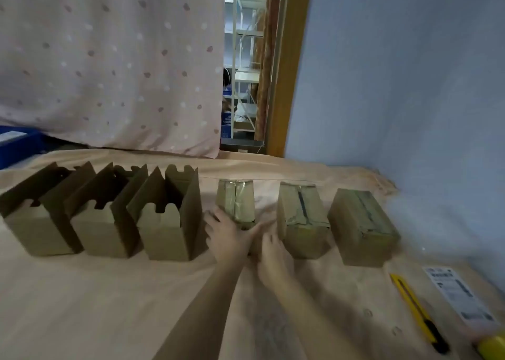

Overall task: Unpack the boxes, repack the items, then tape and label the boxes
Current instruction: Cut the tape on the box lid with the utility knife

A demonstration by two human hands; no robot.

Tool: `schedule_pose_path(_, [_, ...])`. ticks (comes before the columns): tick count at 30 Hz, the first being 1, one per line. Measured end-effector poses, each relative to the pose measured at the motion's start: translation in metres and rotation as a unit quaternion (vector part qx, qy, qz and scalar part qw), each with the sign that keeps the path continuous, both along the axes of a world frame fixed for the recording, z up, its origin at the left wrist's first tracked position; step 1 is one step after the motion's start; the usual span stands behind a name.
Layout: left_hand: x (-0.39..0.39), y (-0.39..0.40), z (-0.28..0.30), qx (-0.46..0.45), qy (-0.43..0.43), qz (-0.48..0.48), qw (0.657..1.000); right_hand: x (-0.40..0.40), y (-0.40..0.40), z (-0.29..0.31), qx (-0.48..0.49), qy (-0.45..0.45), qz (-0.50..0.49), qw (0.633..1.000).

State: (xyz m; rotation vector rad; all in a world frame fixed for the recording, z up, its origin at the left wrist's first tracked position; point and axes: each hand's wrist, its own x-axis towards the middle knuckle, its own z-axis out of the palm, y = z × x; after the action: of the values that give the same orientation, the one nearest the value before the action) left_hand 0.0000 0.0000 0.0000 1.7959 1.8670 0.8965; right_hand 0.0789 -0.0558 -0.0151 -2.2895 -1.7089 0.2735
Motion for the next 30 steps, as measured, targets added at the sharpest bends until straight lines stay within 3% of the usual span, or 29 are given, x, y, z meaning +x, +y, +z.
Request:
schedule_pose_path(11, [-0.003, 0.006, -0.007, 0.025, -0.033, 0.026, 0.999, 0.015, 0.006, -0.037, 0.022, -0.006, -0.007, 1.000])
schedule_pose_path(20, [-0.039, -0.046, -0.015, 0.071, -0.016, 0.004, 0.997, -0.001, -0.025, -0.041, 0.041, -0.033, -0.005, 0.999])
schedule_pose_path(30, [-0.110, -0.171, -0.015, 0.102, 0.012, -0.033, 0.994, -0.043, -0.146, -0.034, 0.141, 0.127, -0.041, 0.981])
